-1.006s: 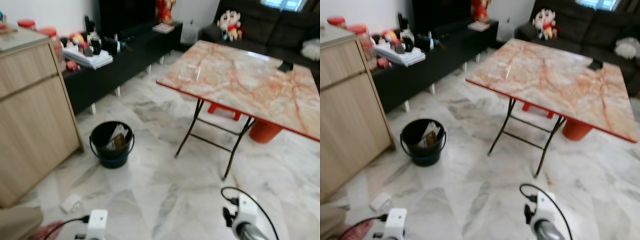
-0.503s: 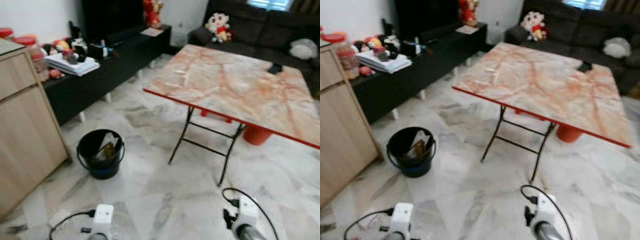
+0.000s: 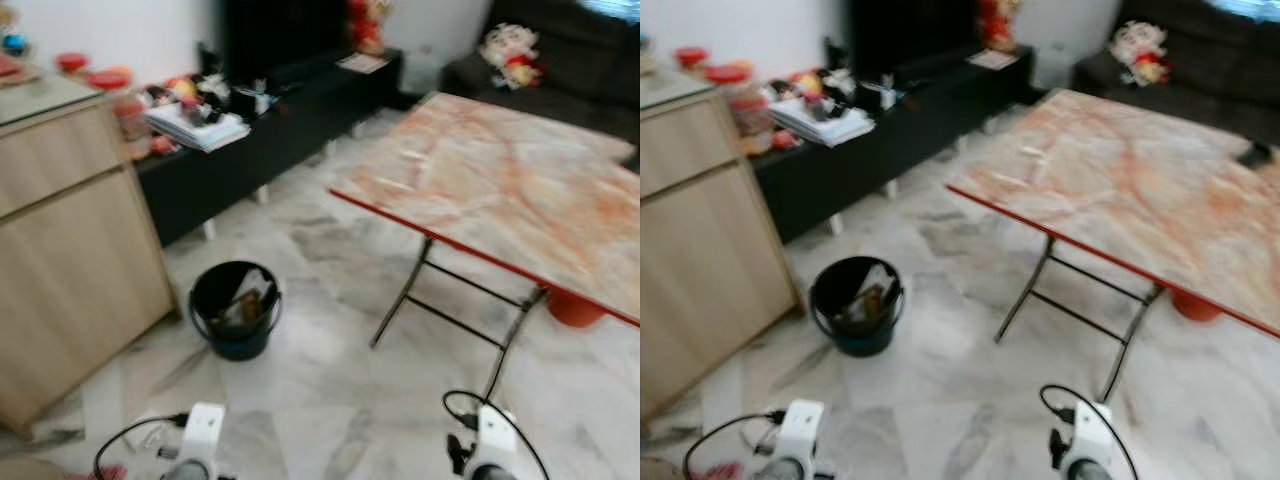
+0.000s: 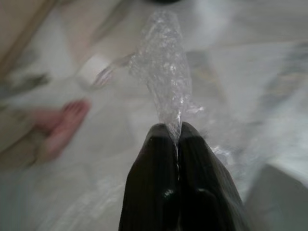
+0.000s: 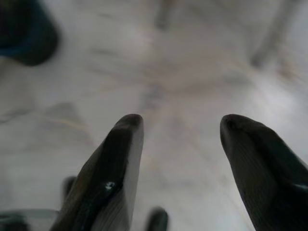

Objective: Picking trash to rubbish bin

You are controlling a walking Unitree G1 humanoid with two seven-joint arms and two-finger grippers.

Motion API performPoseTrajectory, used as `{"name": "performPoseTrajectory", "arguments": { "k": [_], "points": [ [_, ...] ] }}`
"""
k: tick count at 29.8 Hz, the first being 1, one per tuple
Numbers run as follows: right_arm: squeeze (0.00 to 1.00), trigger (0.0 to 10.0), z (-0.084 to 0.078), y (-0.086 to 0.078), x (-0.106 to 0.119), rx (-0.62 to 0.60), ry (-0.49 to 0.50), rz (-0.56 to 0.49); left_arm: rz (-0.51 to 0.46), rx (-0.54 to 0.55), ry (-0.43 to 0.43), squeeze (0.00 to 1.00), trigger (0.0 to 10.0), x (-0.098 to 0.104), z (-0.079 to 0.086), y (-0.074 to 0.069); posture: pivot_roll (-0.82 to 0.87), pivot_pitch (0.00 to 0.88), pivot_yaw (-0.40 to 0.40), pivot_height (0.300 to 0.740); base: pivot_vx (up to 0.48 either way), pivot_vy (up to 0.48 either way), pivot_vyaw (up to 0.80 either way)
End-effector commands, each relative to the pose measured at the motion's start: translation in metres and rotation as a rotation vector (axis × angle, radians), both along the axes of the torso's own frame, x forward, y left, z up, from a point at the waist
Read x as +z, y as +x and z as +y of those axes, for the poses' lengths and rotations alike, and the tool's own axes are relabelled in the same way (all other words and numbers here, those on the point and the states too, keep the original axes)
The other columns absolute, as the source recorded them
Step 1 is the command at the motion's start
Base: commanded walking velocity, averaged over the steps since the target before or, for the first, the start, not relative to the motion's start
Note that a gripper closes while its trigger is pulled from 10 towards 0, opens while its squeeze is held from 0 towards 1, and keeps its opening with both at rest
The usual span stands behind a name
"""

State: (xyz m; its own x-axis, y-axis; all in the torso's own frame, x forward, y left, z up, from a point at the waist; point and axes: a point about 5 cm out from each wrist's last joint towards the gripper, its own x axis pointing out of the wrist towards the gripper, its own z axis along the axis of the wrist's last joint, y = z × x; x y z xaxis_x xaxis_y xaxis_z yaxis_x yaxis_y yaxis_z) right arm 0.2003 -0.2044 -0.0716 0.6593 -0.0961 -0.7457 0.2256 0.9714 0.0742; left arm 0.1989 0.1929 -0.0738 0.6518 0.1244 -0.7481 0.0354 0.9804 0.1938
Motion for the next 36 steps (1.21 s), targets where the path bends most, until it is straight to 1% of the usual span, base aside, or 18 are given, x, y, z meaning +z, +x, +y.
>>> {"name": "performPoseTrajectory", "arguments": {
  "k": [1,9,17,23,36],
  "points": [
    [0.0,10.0,-0.0053,-0.0034,-0.0008,-0.006,-0.016,0.007,-0.012,0.007,-0.007,0.0,10.0,0.0018,-0.0028,0.0041,0.23,0.0,-0.068,0.74,0.356,0.0,0.8],
    [0.0,10.0,-0.0041,-0.0039,-0.0013,-0.011,-0.011,0.009,-0.008,0.021,-0.004,0.0,10.0,0.001,0.0007,0.0017,0.23,0.0,-0.077,0.74,0.357,0.0,0.8],
    [0.0,10.0,-0.0033,-0.0016,-0.0002,0.0,-0.011,0.004,-0.013,0.027,-0.01,0.0,10.0,0.0015,-0.0019,0.0034,0.23,0.0,-0.08,0.74,0.358,0.0,0.61],
    [0.0,10.0,-0.0045,-0.0005,0.0006,-0.025,0.004,-0.003,-0.015,0.029,-0.011,0.0,10.0,0.002,-0.0023,0.0043,0.23,0.0,-0.083,0.74,0.358,0.0,0.0],
    [0.0,10.0,-0.0053,-0.0004,0.0008,-0.017,-0.001,-0.002,-0.013,0.031,-0.011,0.0,10.0,0.0016,-0.0025,0.0038,0.23,0.0,-0.087,0.74,0.355,0.0,0.0]
  ]
}}
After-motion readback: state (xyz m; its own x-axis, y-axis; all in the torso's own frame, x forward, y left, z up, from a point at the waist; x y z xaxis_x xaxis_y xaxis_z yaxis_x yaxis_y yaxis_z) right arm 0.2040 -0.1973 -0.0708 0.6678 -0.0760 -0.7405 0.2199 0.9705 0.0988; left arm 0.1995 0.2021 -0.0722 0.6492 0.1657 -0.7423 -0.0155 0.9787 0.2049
